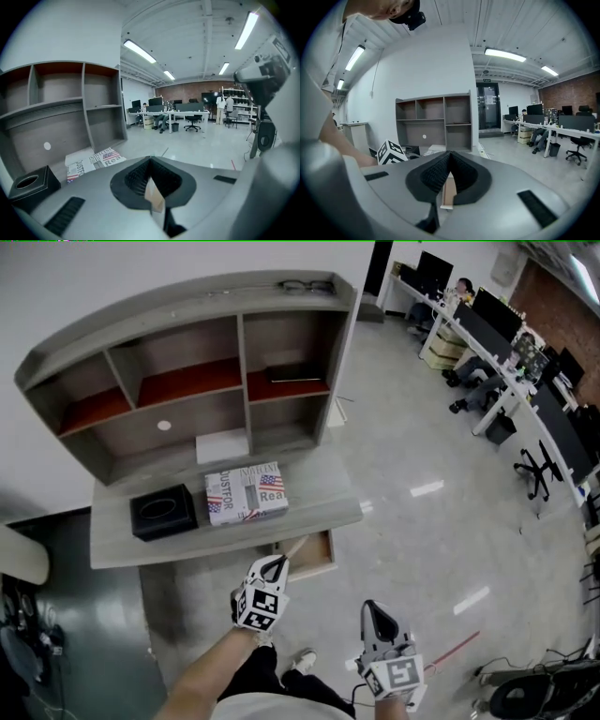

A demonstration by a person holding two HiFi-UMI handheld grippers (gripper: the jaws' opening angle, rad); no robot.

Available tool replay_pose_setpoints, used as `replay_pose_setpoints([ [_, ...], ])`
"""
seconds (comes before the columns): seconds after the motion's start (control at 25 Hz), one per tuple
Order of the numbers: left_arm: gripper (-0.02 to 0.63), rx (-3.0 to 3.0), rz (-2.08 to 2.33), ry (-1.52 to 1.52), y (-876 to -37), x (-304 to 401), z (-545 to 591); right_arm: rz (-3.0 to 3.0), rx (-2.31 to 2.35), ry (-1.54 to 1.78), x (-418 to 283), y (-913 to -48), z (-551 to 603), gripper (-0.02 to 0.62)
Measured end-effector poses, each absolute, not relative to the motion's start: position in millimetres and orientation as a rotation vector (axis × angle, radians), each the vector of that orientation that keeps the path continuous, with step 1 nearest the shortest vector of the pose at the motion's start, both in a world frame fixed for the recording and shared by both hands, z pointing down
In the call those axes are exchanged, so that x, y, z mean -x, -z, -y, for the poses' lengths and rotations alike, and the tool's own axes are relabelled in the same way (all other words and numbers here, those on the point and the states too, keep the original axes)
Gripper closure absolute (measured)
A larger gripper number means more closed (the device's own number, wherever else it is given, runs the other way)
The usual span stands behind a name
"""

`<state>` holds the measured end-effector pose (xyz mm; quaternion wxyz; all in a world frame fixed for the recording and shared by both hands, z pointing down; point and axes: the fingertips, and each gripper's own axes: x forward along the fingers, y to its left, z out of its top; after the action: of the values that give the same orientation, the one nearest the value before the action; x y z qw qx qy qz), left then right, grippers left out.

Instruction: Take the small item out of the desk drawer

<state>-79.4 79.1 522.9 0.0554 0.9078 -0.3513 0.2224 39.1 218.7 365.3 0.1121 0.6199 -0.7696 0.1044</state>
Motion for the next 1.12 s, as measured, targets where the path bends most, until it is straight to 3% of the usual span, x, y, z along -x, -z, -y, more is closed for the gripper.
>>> replay_pose_setpoints([
  [1.12,0.588,-2.791,1.343,0.055,-299.4,200.8,-72.4,2.305,-1.978,-0.010,-73.9,-273.8,-185.8,0.574],
])
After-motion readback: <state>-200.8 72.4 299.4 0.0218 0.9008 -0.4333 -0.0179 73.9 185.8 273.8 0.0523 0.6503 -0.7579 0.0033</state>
